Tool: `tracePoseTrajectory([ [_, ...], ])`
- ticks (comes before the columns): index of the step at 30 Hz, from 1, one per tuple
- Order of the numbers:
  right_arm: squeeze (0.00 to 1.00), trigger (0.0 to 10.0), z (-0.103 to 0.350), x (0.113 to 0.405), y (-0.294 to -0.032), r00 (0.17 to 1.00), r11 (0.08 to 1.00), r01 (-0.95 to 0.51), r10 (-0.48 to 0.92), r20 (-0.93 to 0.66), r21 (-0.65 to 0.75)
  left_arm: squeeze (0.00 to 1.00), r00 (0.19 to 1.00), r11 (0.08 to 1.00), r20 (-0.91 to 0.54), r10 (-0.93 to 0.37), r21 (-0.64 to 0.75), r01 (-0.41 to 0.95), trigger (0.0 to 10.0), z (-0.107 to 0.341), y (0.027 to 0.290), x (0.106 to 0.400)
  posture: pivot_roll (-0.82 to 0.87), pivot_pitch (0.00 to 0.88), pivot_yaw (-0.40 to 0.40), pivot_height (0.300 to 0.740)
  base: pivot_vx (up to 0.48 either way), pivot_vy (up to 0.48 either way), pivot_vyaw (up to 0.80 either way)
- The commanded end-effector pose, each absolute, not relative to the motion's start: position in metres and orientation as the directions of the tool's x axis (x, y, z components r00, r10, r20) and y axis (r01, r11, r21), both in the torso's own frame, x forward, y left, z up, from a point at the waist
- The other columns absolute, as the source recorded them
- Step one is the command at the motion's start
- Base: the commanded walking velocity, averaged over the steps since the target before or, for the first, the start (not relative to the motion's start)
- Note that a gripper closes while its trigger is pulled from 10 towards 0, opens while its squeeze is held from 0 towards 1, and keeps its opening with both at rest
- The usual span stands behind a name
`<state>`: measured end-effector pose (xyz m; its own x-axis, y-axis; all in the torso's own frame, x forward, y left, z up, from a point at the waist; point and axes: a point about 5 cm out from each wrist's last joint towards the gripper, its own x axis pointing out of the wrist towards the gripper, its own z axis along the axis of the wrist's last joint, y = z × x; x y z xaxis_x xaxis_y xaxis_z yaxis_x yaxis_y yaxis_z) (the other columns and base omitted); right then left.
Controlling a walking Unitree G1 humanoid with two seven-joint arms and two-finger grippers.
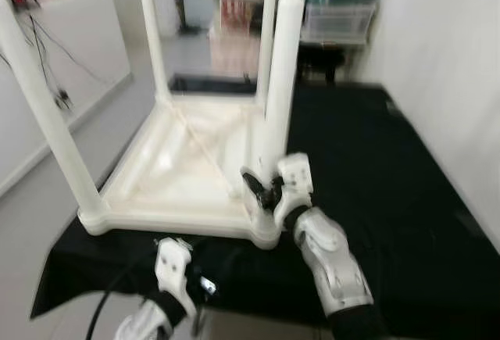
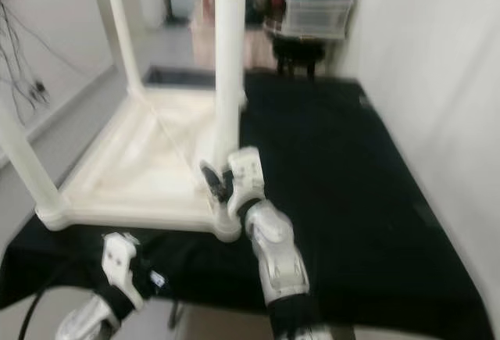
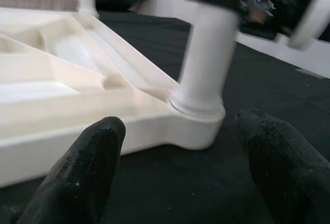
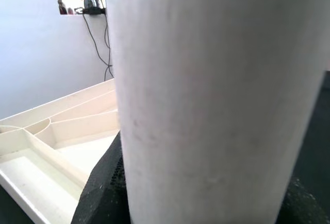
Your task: Building children table
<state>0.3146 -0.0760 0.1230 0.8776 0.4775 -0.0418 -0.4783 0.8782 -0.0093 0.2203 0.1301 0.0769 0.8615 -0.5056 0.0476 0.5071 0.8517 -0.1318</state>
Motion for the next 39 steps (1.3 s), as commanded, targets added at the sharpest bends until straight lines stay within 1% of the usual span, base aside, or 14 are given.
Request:
tracePoseTrajectory([
  [1, 0.00, 0.0, 0.077, 0.311, -0.073, 0.838, 0.867, -0.497, 0.474, -0.270, -0.020, 0.00, 0.857, 0.847, 0.028, -0.515, -0.135, 0.514, 10.0, 0.074, 0.132, 0.223, 0.00, 0.000, -0.006, 0.740, 0.000, 0.000, 0.00],
  [6, 0.00, 0.0, 0.095, 0.329, -0.053, 0.840, 0.858, -0.511, 0.487, -0.240, -0.046, 0.00, 0.857, 0.848, 0.029, -0.514, -0.131, 0.513, 10.0, 0.074, 0.131, 0.226, 0.01, 0.000, -0.011, 0.740, 0.000, 0.000, 0.00],
  [7, 0.00, 10.0, 0.099, 0.328, -0.048, 0.841, 0.857, -0.512, 0.489, -0.232, -0.047, 0.00, 0.860, 0.851, 0.030, -0.510, -0.129, 0.509, 10.0, 0.074, 0.131, 0.227, 0.01, 0.000, -0.012, 0.740, 0.000, 0.000, 0.00],
  [8, 0.00, 10.0, 0.103, 0.326, -0.044, 0.842, 0.858, -0.512, 0.490, -0.226, -0.048, 0.00, 0.861, 0.853, 0.030, -0.507, -0.128, 0.506, 10.0, 0.075, 0.130, 0.227, 0.01, 0.000, -0.012, 0.740, 0.000, 0.000, 0.00],
  [9, 1.00, 10.0, 0.116, 0.327, -0.040, 0.823, 0.832, -0.554, 0.544, -0.164, -0.020, 0.00, 0.863, 0.855, 0.031, -0.503, -0.126, 0.503, 10.0, 0.075, 0.130, 0.227, 0.01, 0.000, -0.015, 0.740, 0.000, 0.000, 0.00],
  [12, 1.00, 10.0, 0.129, 0.328, -0.039, 0.780, 0.785, -0.620, 0.618, -0.099, 0.019, 0.00, 0.863, 0.855, 0.032, -0.504, -0.126, 0.503, 10.0, 0.075, 0.129, 0.227, 0.01, 0.000, -0.022, 0.740, 0.000, 0.000, 0.00],
  [15, 1.00, 10.0, 0.161, 0.332, -0.047, 0.610, 0.610, -0.793, 0.792, 0.015, 0.014, 0.00, 0.862, 0.852, 0.036, -0.506, -0.130, 0.507, 10.0, 0.075, 0.126, 0.228, 0.01, 0.000, -0.031, 0.740, 0.000, 0.000, 0.00],
  [16, 0.00, 10.0, 0.167, 0.335, -0.054, 0.553, 0.553, -0.833, 0.833, 0.030, -0.011, 0.00, 0.861, 0.852, 0.038, -0.507, -0.132, 0.507, 10.0, 0.075, 0.126, 0.228, 0.01, 0.000, -0.034, 0.740, 0.000, 0.000, 0.00],
  [22, 0.00, 10.0, 0.179, 0.345, -0.083, 0.317, 0.304, -0.942, 0.945, -0.079, -0.142, 0.00, 0.862, 0.852, 0.040, -0.505, -0.135, 0.505, 10.0, 0.074, 0.124, 0.228, 0.02, 0.000, -0.044, 0.740, 0.000, 0.000, 0.00],
  [32, 0.00, 10.0, 0.203, 0.357, -0.095, 0.131, 0.115, -0.984, 0.985, -0.115, -0.135, 0.00, 0.865, 0.856, 0.037, -0.500, -0.129, 0.500, 10.0, 0.073, 0.124, 0.228, 0.04, 0.000, -0.049, 0.740, 0.000, 0.000, 0.00],
  [36, 0.00, 10.0, 0.204, 0.359, -0.096, 0.107, 0.092, -0.987, 0.988, -0.114, -0.131, 0.00, 0.865, 0.856, 0.036, -0.500, -0.129, 0.500, 10.0, 0.073, 0.124, 0.228, 0.04, 0.000, -0.049, 0.740, 0.000, 0.000, 0.00],
  [37, 0.00, 6.2, 0.204, 0.359, -0.096, 0.098, 0.084, -0.988, 0.989, -0.111, -0.128, 0.00, 0.865, 0.856, 0.035, -0.500, -0.129, 0.500, 10.0, 0.073, 0.125, 0.227, 0.04, 0.000, -0.046, 0.740, 0.000, 0.000, 0.00],
  [38, 0.00, 6.2, 0.204, 0.359, -0.096, 0.098, 0.084, -0.988, 0.989, -0.111, -0.128, 0.00, 0.865, 0.856, 0.035, -0.500, -0.129, 0.500, 10.0, 0.073, 0.125, 0.227, 0.04, 0.000, -0.046, 0.740, 0.000, 0.000, 0.00],
  [39, 0.00, 0.0, 0.203, 0.359, -0.099, 0.076, 0.065, -0.992, 0.991, -0.109, -0.106, 0.00, 0.864, 0.855, 0.027, -0.504, -0.129, 0.503, 10.0, 0.071, 0.126, 0.226, 0.04, 0.000, -0.032, 0.740, 0.000, 0.000, 0.00],
])
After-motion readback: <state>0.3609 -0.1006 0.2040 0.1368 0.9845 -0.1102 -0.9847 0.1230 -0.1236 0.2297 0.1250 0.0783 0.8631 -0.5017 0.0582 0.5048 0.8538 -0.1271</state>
